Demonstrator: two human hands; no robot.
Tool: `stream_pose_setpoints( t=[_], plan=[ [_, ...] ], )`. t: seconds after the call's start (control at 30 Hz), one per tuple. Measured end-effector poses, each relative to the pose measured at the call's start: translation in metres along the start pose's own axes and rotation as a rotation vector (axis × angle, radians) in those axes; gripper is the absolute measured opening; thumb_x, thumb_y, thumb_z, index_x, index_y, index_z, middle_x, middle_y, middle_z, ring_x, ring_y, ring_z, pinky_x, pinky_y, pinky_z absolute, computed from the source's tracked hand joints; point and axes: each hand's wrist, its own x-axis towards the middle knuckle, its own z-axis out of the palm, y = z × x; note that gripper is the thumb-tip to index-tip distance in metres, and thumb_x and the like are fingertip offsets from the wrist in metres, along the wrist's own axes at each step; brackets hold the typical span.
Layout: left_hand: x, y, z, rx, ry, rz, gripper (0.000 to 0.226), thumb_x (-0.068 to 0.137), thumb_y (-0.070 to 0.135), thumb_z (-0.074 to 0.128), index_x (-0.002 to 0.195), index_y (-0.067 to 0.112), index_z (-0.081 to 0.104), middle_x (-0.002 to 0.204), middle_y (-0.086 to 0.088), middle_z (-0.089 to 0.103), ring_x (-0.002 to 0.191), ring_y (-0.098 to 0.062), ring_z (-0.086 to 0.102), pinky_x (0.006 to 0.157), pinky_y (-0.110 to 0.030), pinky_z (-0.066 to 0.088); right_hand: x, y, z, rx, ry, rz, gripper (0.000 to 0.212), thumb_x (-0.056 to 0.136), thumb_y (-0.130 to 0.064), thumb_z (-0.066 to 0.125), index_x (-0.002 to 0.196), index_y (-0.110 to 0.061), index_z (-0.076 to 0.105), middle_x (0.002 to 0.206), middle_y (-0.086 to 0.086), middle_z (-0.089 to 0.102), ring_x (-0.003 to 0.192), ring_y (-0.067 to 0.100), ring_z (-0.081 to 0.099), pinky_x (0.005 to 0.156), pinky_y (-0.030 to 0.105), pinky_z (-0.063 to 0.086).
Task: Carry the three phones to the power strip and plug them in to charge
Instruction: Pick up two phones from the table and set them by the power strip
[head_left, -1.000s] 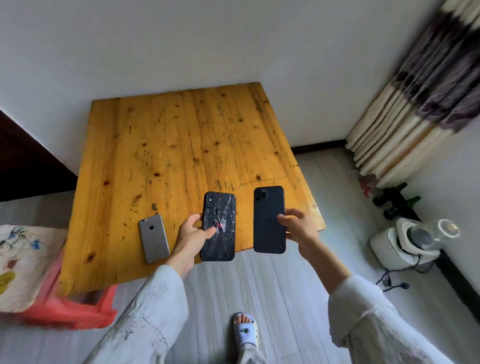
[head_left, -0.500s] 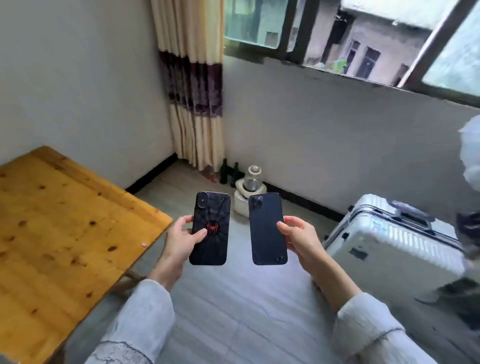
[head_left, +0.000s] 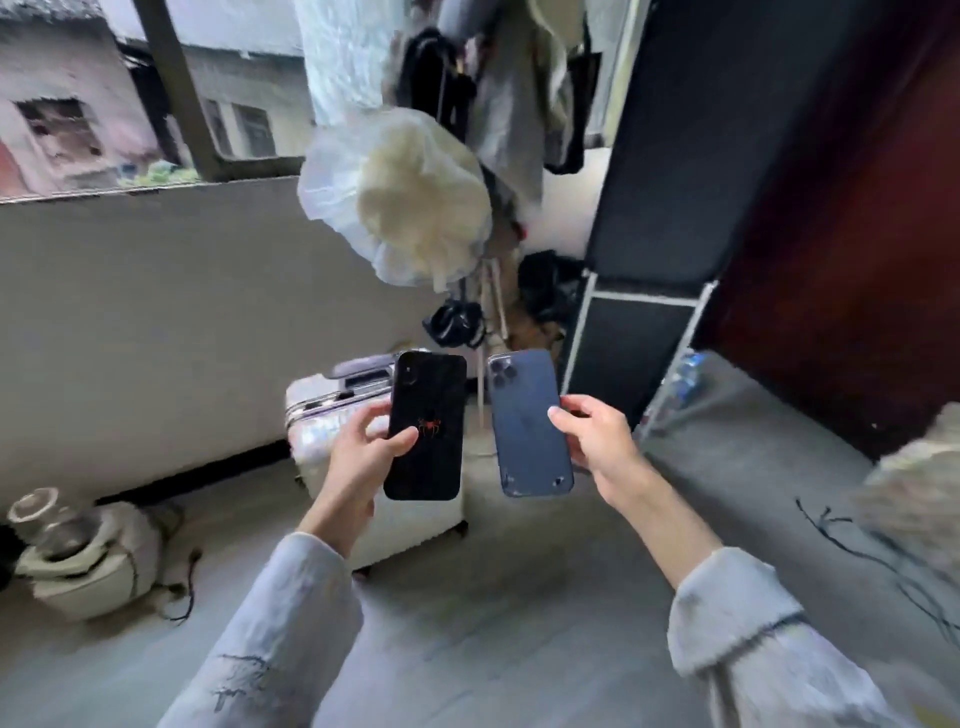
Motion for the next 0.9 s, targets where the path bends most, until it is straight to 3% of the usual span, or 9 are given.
stream_pose_setpoints(
  t=[0.1, 0.2, 0.3, 0.37, 0.47, 0.53, 0.67, 0.77, 0.9],
  plan=[
    [0.027, -0.003, 0.098, 0.048, -0.173, -0.022, 0.026, 0.082, -0.001, 0.059, 0.091, 0.024, 0.057, 0.09, -0.008, 0.068, 0.079, -0.021, 0.064, 0.066, -0.032, 0.05, 0.015, -0.003, -0.097, 0.024, 0.189, 0.01, 0.016, 0.089, -0.012, 0.055, 0.105, -0.011, 0.059, 0.098, 0.007, 0.064, 0.078, 0.018, 0.06, 0.06, 0.027, 0.044],
    [0.049, -0.007, 0.192, 0.085, -0.302, -0.029, 0.026, 0.081, -0.001, 0.061, 0.097, 0.018, 0.056, 0.093, -0.012, 0.067, 0.081, -0.023, 0.063, 0.066, -0.03, 0.049, 0.022, -0.002, -0.184, 0.051, 0.387, 0.019, 0.018, 0.087, -0.012, 0.057, 0.105, -0.009, 0.06, 0.096, 0.007, 0.064, 0.075, 0.016, 0.057, 0.055, 0.024, 0.039],
    [0.065, -0.013, 0.279, 0.112, -0.455, -0.046, 0.026, 0.08, -0.002, 0.061, 0.098, 0.017, 0.057, 0.093, -0.015, 0.066, 0.081, -0.026, 0.062, 0.079, -0.038, 0.049, 0.028, 0.002, -0.256, 0.095, 0.557, 0.034, 0.016, 0.087, -0.011, 0.058, 0.103, -0.009, 0.061, 0.097, 0.009, 0.064, 0.079, 0.018, 0.057, 0.064, 0.025, 0.041],
    [0.076, -0.02, 0.333, 0.131, -0.553, -0.06, 0.025, 0.08, -0.002, 0.061, 0.095, 0.017, 0.057, 0.089, -0.014, 0.066, 0.076, -0.025, 0.062, 0.073, -0.035, 0.05, 0.036, 0.004, -0.296, 0.134, 0.642, 0.049, 0.018, 0.087, -0.01, 0.057, 0.105, -0.009, 0.061, 0.099, 0.01, 0.064, 0.085, 0.022, 0.058, 0.073, 0.031, 0.041],
    [0.096, -0.031, 0.41, 0.181, -0.688, -0.079, 0.024, 0.081, 0.002, 0.061, 0.098, 0.018, 0.058, 0.081, -0.006, 0.068, 0.064, -0.014, 0.066, 0.049, -0.02, 0.047, 0.055, 0.006, -0.349, 0.181, 0.738, 0.05, 0.018, 0.087, -0.008, 0.056, 0.105, -0.008, 0.061, 0.095, 0.009, 0.064, 0.082, 0.021, 0.058, 0.07, 0.029, 0.042],
    [0.113, -0.037, 0.46, 0.197, -0.759, -0.077, 0.024, 0.08, 0.001, 0.062, 0.098, 0.017, 0.059, 0.077, -0.004, 0.068, 0.055, -0.007, 0.066, 0.042, -0.014, 0.045, 0.073, 0.006, -0.381, 0.208, 0.807, 0.045, 0.021, 0.087, -0.007, 0.055, 0.108, -0.006, 0.06, 0.098, 0.01, 0.063, 0.085, 0.021, 0.058, 0.07, 0.028, 0.044],
    [0.149, -0.042, 0.556, 0.223, -0.865, -0.106, 0.023, 0.08, 0.0, 0.063, 0.091, 0.019, 0.059, 0.074, -0.001, 0.067, 0.061, -0.015, 0.065, 0.046, -0.018, 0.047, 0.11, 0.002, -0.438, 0.296, 0.926, 0.03, 0.019, 0.088, -0.005, 0.055, 0.106, -0.007, 0.06, 0.099, 0.01, 0.063, 0.083, 0.02, 0.058, 0.067, 0.025, 0.045],
    [0.164, -0.045, 0.622, 0.259, -0.917, -0.112, 0.028, 0.08, -0.001, 0.063, 0.081, 0.026, 0.056, 0.074, 0.0, 0.067, 0.058, -0.011, 0.064, 0.045, -0.017, 0.046, 0.13, 0.002, -0.478, 0.342, 1.003, 0.049, 0.021, 0.087, -0.005, 0.055, 0.107, -0.007, 0.06, 0.102, 0.011, 0.062, 0.088, 0.022, 0.058, 0.069, 0.027, 0.046],
    [0.173, -0.058, 0.698, 0.327, -1.032, -0.112, 0.022, 0.08, -0.001, 0.062, 0.09, 0.017, 0.056, 0.085, -0.01, 0.067, 0.065, -0.019, 0.063, 0.054, -0.024, 0.046, 0.148, 0.008, -0.533, 0.402, 1.123, 0.079, 0.02, 0.086, -0.004, 0.057, 0.106, -0.01, 0.06, 0.097, 0.009, 0.063, 0.073, 0.016, 0.059, 0.062, 0.024, 0.046]
  ],
)
